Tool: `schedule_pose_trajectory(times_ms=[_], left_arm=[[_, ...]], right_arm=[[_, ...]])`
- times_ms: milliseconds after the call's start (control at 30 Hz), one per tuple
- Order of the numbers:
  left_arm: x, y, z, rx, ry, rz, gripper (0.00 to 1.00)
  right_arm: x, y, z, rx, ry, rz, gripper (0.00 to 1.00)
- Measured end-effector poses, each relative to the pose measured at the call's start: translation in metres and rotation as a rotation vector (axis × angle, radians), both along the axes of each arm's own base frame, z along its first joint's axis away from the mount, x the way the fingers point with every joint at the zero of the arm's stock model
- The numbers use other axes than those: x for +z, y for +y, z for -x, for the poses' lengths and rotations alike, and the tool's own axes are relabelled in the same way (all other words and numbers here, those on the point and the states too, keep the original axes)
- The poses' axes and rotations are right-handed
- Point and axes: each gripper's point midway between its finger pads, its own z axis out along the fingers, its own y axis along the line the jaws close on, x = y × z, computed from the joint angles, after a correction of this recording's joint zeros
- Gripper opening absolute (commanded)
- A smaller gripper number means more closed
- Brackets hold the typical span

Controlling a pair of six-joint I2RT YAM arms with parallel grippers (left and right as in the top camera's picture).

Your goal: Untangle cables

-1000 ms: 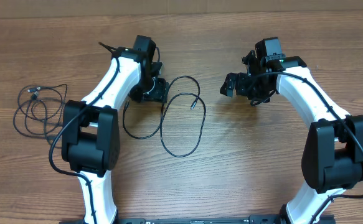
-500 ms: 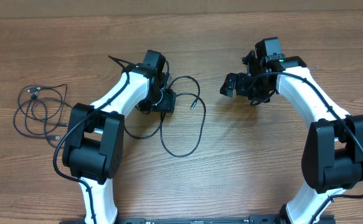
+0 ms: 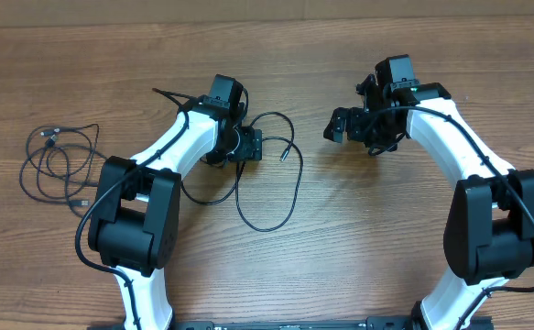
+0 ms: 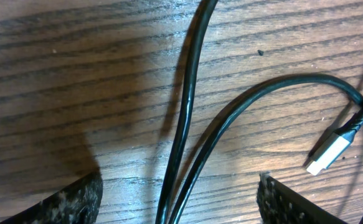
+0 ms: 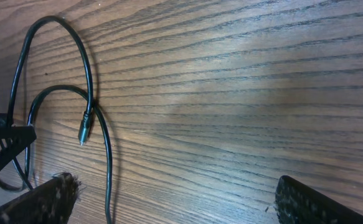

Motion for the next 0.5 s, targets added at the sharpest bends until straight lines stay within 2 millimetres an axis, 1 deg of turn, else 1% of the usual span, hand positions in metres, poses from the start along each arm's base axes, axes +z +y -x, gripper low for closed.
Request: schedule_pose_trajectory(times_ms=[500], left_arm=[[-0.0003,0.0006,-0.0002,0.004,-0.002,-0.003,0.79]], right_arm=[[0.0,0.0,-0.0001,0.0,0.0,0.0,1.0]])
